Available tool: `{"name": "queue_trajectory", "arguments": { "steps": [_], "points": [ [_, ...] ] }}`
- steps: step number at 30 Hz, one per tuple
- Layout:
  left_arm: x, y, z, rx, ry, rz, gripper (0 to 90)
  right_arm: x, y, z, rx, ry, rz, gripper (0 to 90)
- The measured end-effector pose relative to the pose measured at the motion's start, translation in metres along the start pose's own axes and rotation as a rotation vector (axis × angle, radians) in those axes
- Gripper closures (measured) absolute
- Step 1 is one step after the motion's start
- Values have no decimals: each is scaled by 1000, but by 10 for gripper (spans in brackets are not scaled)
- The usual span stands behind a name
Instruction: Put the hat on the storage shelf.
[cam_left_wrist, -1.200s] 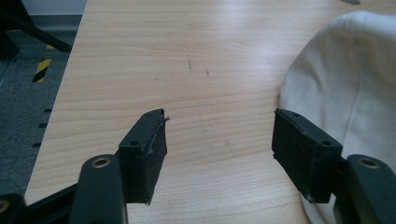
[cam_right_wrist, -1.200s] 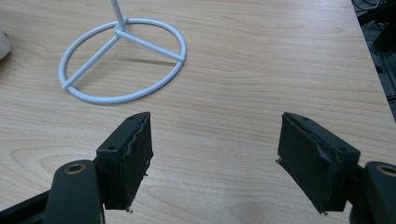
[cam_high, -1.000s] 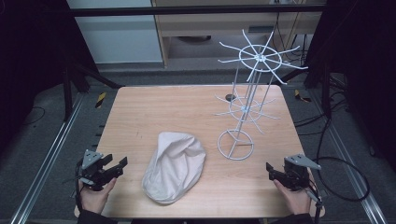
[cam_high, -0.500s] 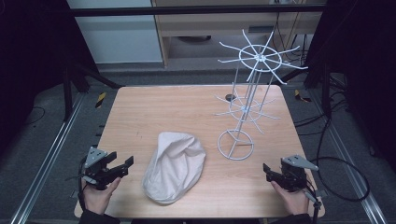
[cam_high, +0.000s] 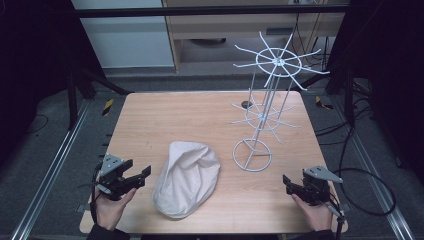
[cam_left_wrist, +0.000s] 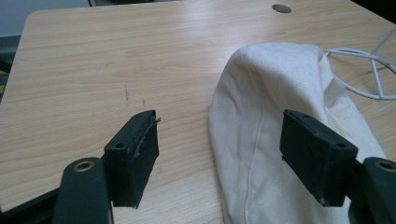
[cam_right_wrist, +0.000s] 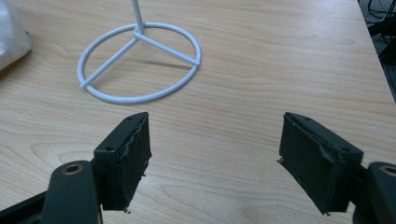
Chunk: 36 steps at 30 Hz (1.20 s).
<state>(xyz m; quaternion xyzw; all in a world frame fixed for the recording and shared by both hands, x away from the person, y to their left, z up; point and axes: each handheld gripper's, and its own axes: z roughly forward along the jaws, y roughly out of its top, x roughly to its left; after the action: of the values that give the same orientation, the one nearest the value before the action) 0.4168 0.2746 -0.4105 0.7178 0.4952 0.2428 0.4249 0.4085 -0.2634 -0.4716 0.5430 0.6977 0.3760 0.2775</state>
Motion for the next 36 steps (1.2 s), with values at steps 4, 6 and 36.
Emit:
{"name": "queue_trajectory", "arguments": {
  "steps": [4, 6, 36],
  "points": [
    [-2, 3, 1, 4, -14, 9, 291, -1, -1, 0, 2, -3, 7, 244],
    [-4, 5, 2, 8, -20, 18, 294, -1, -2, 0, 0, -10, 1, 242],
    [-47, 36, 21, 62, -78, 144, 362, 0, -4, 1, 5, -7, -5, 267]
  ]
}}
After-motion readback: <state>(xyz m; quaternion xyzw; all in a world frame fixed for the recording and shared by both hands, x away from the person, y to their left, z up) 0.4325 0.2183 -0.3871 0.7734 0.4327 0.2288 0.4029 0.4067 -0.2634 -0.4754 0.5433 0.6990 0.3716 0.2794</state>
